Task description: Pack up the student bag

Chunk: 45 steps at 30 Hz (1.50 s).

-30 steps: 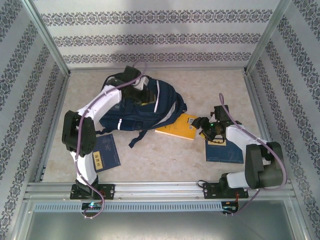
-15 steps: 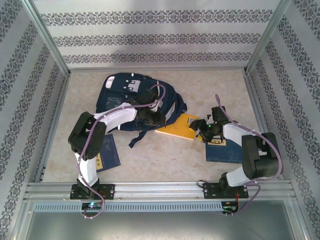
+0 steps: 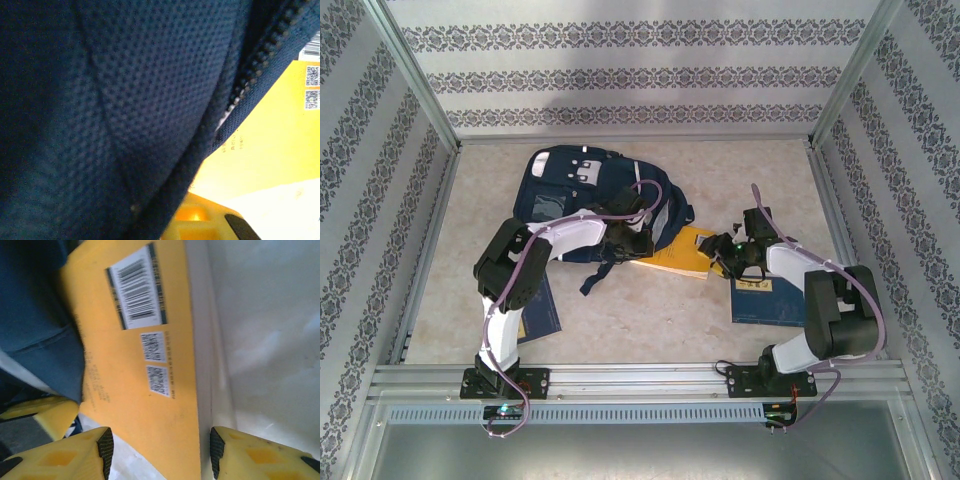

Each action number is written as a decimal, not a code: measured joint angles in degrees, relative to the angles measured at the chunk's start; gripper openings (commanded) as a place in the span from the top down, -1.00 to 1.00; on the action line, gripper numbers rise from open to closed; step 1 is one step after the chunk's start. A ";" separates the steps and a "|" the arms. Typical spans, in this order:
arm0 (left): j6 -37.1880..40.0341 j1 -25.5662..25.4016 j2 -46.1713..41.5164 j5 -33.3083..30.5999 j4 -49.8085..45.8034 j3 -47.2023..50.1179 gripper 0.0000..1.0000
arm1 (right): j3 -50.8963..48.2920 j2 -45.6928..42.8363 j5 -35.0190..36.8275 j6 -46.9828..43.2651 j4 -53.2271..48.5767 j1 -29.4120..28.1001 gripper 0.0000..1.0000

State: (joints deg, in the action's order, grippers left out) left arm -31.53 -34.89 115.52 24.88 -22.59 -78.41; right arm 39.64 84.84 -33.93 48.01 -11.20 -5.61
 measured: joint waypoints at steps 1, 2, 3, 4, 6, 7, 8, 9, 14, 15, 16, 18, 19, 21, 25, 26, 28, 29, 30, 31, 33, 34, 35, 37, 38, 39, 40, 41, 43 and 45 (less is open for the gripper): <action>0.02 0.00 0.02 0.07 0.04 0.00 0.82 | 0.31 -0.42 0.02 0.04 -0.13 -0.17 0.00; 0.02 0.00 0.07 0.09 0.17 0.00 0.83 | 0.55 -0.66 0.02 0.04 -0.11 -0.28 0.04; 0.02 0.00 0.13 0.09 0.31 0.00 0.84 | 0.70 -0.72 0.00 0.04 -0.09 -0.28 0.06; 0.02 0.00 0.15 0.11 0.39 0.00 0.86 | 0.79 -0.72 0.02 0.09 -0.02 -0.28 0.08; 0.04 0.00 0.17 0.11 0.48 0.00 0.88 | 0.81 -0.70 0.22 0.17 0.02 -0.31 0.16; 0.04 0.00 0.22 0.15 0.55 0.00 0.89 | 0.81 -0.66 0.39 0.28 0.17 -0.48 0.19; 0.04 0.00 0.26 0.26 0.66 0.00 0.90 | 0.81 -0.44 0.48 0.50 0.42 -0.68 0.24; 0.04 0.00 0.26 0.33 0.81 0.02 0.91 | 0.81 -0.02 0.57 0.79 0.79 -0.85 0.30; 0.02 -0.02 0.26 0.42 1.14 0.09 0.92 | 0.74 2.82 0.83 2.10 2.01 -1.01 0.84; 0.02 -0.02 0.24 0.48 1.31 0.17 0.92 | 0.74 2.89 1.07 2.43 2.08 -0.98 0.97; 0.02 -0.02 0.17 0.52 1.51 0.31 0.92 | 0.74 2.82 1.33 2.27 2.08 -0.98 1.00; 0.02 -0.04 -0.22 0.52 1.70 0.68 0.85 | 0.74 2.10 2.19 2.60 1.66 -1.03 1.00; 0.04 -0.07 -0.57 0.50 1.73 0.96 0.77 | 0.72 1.29 2.69 2.54 1.29 -1.14 1.00; 0.35 -0.28 -1.73 0.37 1.57 1.75 0.63 | 0.76 -1.86 5.16 1.64 -0.87 -1.90 1.00; 1.33 -0.35 -5.95 -0.48 -1.33 2.71 0.31 | 3.04 -10.45 12.72 -1.68 -9.86 -3.89 1.00; 1.55 -0.26 -7.48 -1.05 -2.38 2.73 0.24 | 4.37 -12.61 15.37 -2.80 -12.46 -4.70 1.00; 2.05 -0.24 -10.64 -2.10 -4.11 2.75 0.14 | 7.39 -15.98 20.02 -5.03 -16.81 -6.58 1.00; 2.56 -0.17 -12.52 -2.80 -5.07 2.75 0.09 | 9.18 -17.31 22.14 -6.43 -18.80 -7.69 1.00; 3.06 0.04 -14.38 -3.34 -5.90 2.71 0.05 | 11.13 -18.32 24.13 -7.91 -20.68 -8.96 1.00; 3.56 0.04 -16.00 -3.96 -6.82 2.56 0.02 | 12.83 -18.91 25.66 -9.33 -22.12 -10.21 1.00; 5.20 0.13 -19.61 -5.33 -8.72 1.79 -0.04 | 16.85 -19.58 28.48 -12.92 -24.87 -13.57 1.00; 6.12 0.13 -21.14 -5.92 -9.62 1.18 -0.06 | 18.43 -19.67 29.44 -14.38 -25.86 -15.02 1.00; 7.28 0.13 -22.73 -6.62 -10.43 0.48 -0.09 | 20.13 -19.76 30.58 -16.26 -26.93 -16.83 1.00; 9.62 0.13 -25.42 -8.07 -11.69 -0.79 -0.15 | 22.29 -20.52 32.22 -19.87 -27.93 -20.17 1.00; 11.15 0.15 -26.88 -9.01 -12.13 -1.33 -0.18 | 22.82 -21.29 32.70 -21.59 -28.17 -21.75 1.00; 12.70 0.17 -28.24 -9.77 -12.48 -1.73 -0.18 | 23.21 -22.14 33.00 -23.17 -28.50 -23.04 1.00; 13.79 0.20 -29.24 -10.34 -12.70 -1.90 -0.18 | 23.63 -22.88 33.05 -24.57 -28.94 -23.85 1.00; 15.26 0.24 -30.47 -11.04 -13.03 -2.12 -0.18 | 24.13 -23.61 33.03 -26.01 -29.40 -24.48 1.00; 17.88 0.37 -32.35 -12.13 -13.07 -2.29 -0.19 | 25.03 -24.98 32.61 -29.05 -29.79 -25.33 1.00; 20.83 0.52 -34.05 -12.52 -12.92 -2.23 -0.22 | 25.46 -26.29 31.26 -32.79 -29.40 -25.94 1.00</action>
State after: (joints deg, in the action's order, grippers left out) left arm -10.70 -34.37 81.47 12.36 -35.51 -80.64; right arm 65.10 58.54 -2.68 15.22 -40.60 -31.55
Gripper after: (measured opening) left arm 0.599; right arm 0.088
